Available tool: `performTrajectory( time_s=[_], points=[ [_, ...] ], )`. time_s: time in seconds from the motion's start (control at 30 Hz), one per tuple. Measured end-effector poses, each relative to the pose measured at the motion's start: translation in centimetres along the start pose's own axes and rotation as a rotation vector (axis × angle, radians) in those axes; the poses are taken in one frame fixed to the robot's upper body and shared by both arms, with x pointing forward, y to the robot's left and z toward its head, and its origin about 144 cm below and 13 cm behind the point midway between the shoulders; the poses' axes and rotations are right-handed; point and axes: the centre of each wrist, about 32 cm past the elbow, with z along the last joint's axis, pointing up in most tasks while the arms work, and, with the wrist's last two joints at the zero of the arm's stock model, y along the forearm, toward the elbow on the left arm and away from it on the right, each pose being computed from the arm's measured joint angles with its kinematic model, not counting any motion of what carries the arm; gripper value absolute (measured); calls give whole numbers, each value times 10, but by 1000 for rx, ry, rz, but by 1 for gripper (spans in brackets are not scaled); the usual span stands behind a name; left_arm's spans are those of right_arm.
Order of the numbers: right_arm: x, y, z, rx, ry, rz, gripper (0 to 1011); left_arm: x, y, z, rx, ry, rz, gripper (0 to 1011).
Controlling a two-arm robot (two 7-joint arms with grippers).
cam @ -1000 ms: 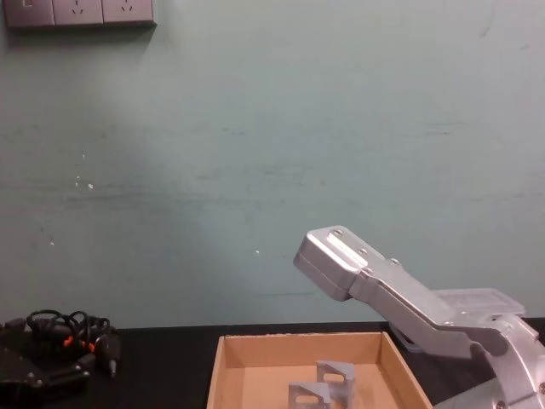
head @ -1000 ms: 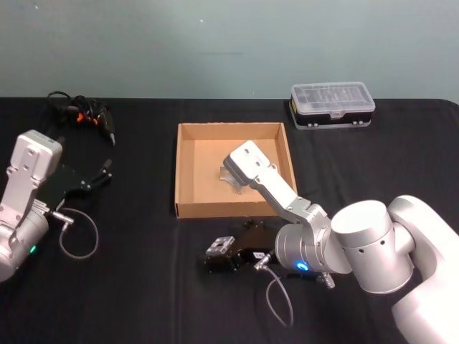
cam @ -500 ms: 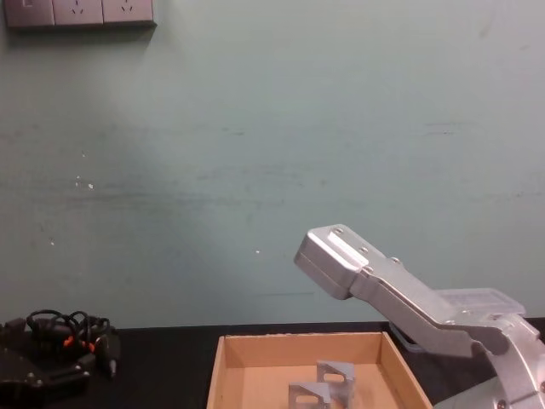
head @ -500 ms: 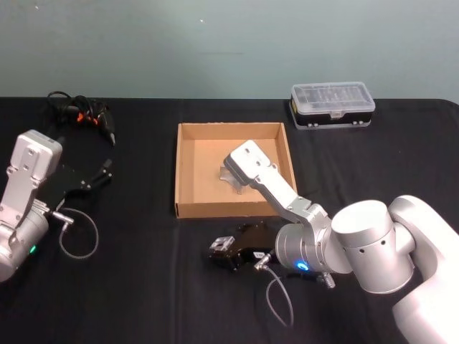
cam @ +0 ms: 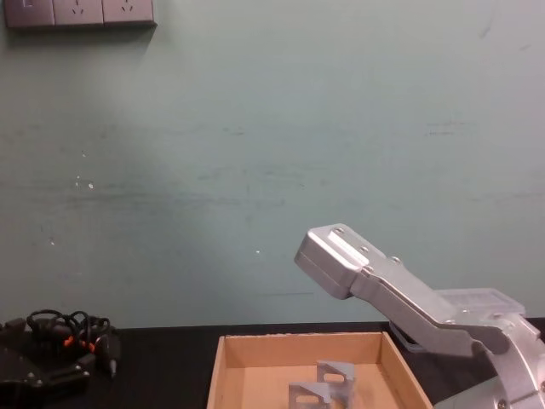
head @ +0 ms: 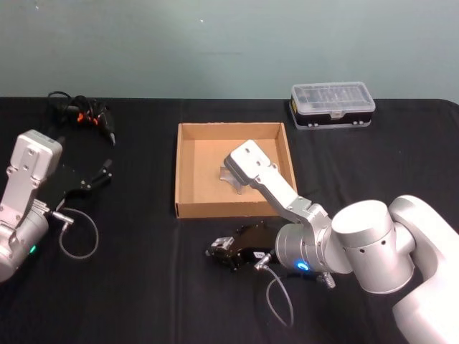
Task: Use one hand to pick up the angle iron from the table and place it into the box.
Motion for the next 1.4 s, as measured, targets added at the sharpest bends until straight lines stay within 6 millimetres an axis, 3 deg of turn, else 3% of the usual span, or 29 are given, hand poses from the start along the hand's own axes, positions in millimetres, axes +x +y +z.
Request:
performTrajectory(
  time_s=[0.47,0.77,1.4],
  points=[
    [-2,-21,9,135,-40,-7,446,0,0,0,0,0,0,1011],
    [17,-37,19,255,-25,-110,446,0,0,0,0,0,0,1011],
    [58,-11,11,230,79,-248,446,0,0,0,0,0,0,1011]
  ],
)
